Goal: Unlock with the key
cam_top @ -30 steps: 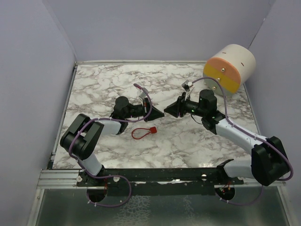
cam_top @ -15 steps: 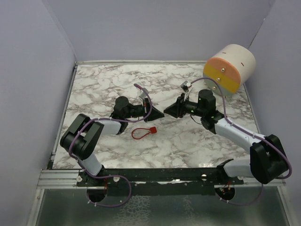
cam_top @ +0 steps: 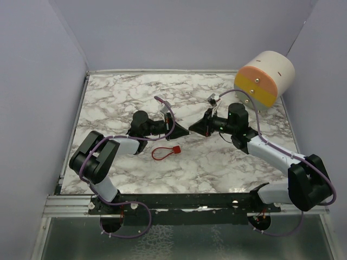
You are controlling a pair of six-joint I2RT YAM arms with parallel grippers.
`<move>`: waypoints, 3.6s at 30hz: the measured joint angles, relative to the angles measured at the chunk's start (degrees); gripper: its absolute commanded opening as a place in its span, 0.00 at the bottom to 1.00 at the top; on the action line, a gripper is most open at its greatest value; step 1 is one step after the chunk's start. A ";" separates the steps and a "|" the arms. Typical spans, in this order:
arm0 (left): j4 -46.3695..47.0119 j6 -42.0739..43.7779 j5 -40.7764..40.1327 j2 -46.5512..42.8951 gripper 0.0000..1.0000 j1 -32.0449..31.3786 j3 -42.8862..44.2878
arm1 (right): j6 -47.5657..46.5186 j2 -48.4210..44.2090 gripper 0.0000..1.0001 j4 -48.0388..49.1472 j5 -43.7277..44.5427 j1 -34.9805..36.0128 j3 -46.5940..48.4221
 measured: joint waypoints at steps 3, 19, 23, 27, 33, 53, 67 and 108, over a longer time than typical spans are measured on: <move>0.00 0.00 0.11 0.04 0.00 0.00 0.02 | -0.07 0.00 0.01 0.00 -0.17 0.00 0.00; -0.63 0.55 -1.22 0.28 0.99 0.04 0.11 | -1.14 -1.03 0.01 -0.83 0.74 0.00 0.00; -2.23 1.70 -5.03 -1.36 0.99 0.61 -1.05 | -0.96 -3.10 0.01 -1.88 3.93 0.00 0.00; -4.72 3.32 -10.91 -6.16 0.99 1.81 -4.63 | -0.55 -4.68 0.01 -2.29 7.61 0.00 -0.35; -7.37 6.12 -21.84 -14.62 0.99 2.19 -11.04 | 0.31 -6.93 0.01 -2.25 11.45 -0.02 -3.85; -10.58 11.85 -31.91 -18.99 0.99 0.61 -16.90 | 4.79 -7.52 0.01 1.05 13.92 -0.02 -9.25; -23.56 20.94 -40.68 -17.00 0.99 -8.57 -14.49 | 9.11 -6.62 0.01 2.95 17.27 -0.02 -12.39; -49.70 36.65 -44.74 -3.50 0.65 -13.64 1.53 | 7.30 -10.38 0.01 2.49 20.11 -0.02 -12.98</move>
